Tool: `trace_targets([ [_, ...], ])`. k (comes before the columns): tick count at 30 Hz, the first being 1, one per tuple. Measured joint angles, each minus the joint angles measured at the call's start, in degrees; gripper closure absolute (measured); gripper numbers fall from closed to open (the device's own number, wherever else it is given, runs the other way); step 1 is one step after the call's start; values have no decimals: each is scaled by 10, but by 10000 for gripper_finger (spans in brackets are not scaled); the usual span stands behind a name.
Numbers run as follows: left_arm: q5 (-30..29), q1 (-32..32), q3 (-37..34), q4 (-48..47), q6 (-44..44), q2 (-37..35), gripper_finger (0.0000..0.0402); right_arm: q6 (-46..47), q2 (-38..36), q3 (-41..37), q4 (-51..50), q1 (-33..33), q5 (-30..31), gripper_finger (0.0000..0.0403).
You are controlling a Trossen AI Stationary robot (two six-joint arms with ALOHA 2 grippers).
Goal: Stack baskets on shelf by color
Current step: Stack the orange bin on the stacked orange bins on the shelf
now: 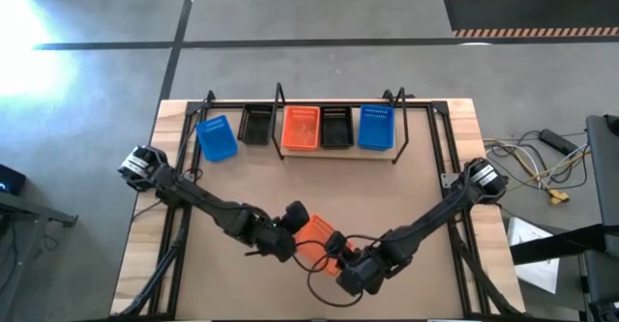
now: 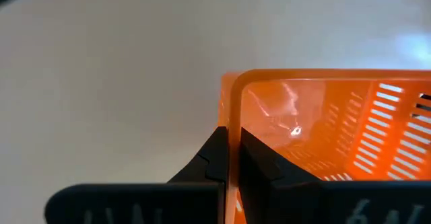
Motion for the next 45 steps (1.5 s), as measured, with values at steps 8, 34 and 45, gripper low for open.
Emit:
trace_targets([
  [8, -59, -4, 12, -44, 29, -2, 281, 0, 0, 0, -6, 0, 2, 394],
  [34, 1, -6, 0, 50, 134, 65, 335, -1, 0, 0, -11, 0, 0, 394],
  [45, 19, -26, 37, 30, 118, 66, 396, -9, -1, 44, -60, 8, 27, 289],
])
